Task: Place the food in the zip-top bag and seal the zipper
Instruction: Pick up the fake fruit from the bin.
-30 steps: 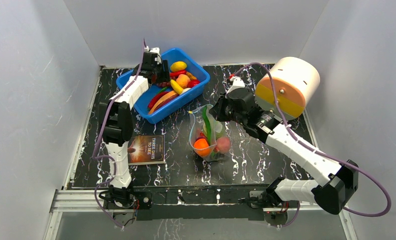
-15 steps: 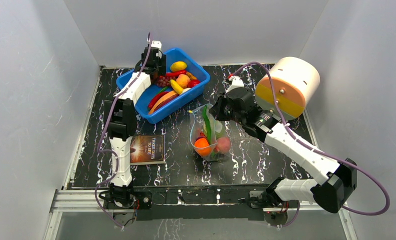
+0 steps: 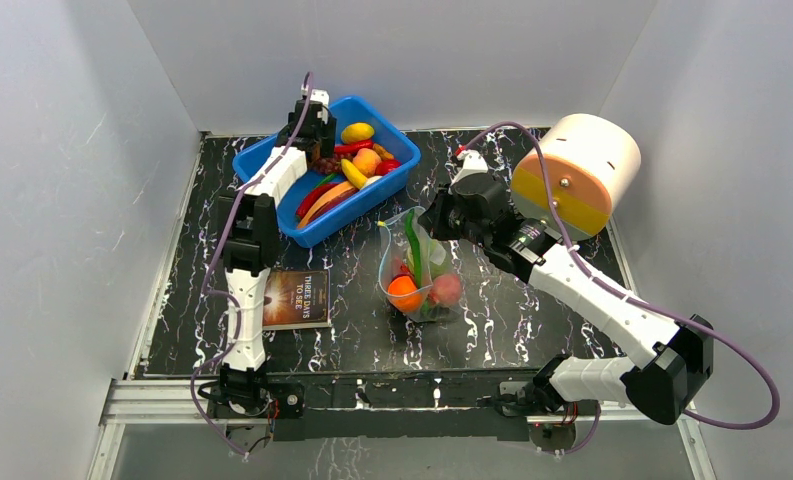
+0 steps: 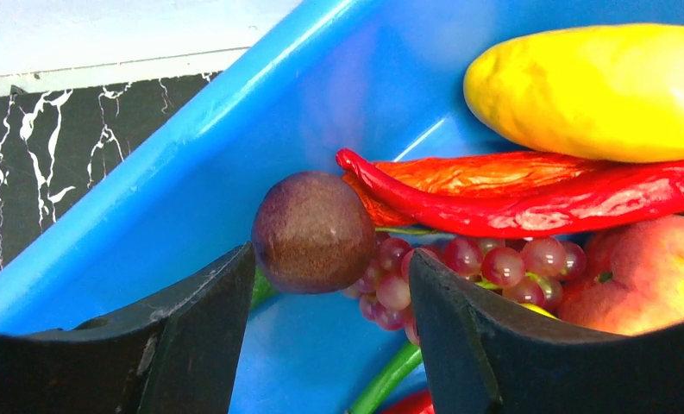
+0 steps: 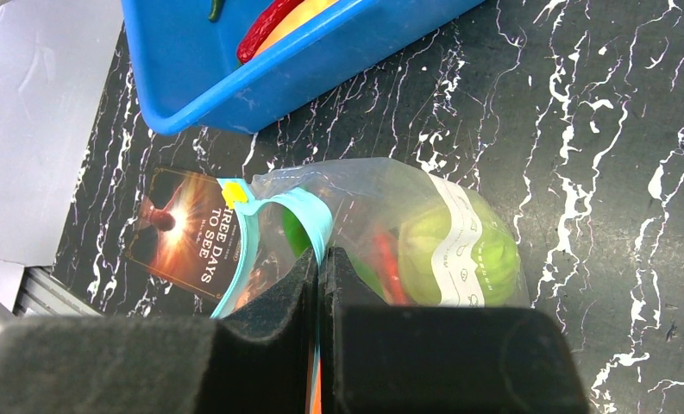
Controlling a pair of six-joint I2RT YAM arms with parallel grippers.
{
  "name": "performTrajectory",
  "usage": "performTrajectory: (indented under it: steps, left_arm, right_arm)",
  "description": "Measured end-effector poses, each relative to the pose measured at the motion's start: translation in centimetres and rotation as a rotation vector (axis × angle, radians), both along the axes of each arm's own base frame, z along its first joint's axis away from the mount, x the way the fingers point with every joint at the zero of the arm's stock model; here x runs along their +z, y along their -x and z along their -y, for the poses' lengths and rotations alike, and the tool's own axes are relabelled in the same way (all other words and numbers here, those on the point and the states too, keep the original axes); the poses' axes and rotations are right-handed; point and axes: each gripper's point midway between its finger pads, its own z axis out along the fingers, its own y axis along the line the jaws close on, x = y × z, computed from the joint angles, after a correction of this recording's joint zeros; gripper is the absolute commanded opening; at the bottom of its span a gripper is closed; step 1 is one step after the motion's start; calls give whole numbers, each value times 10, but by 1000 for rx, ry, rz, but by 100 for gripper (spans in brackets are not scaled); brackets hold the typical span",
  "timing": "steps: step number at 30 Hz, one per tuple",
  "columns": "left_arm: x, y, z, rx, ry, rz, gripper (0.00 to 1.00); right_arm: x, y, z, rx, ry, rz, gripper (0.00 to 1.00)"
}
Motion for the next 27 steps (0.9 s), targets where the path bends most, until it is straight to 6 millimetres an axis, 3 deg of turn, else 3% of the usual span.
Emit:
performTrajectory:
  steps: [5,16,24,27]
  left_arm:
    - [0,-9,-2,5,-7,14,58]
    - [0,-8,-9,25,-27,13,46]
    - [-3,-9,-9,35,-26,11,51]
    - [-12,-9,-11,46,-33,3,41]
  right_arm:
    - [0,0,0,0,0,0,0]
    - [0,0,0,2,2,2,0]
    - [5,2,2,1,-6,10,0]
    - [8,5,4,1,-11,15,0]
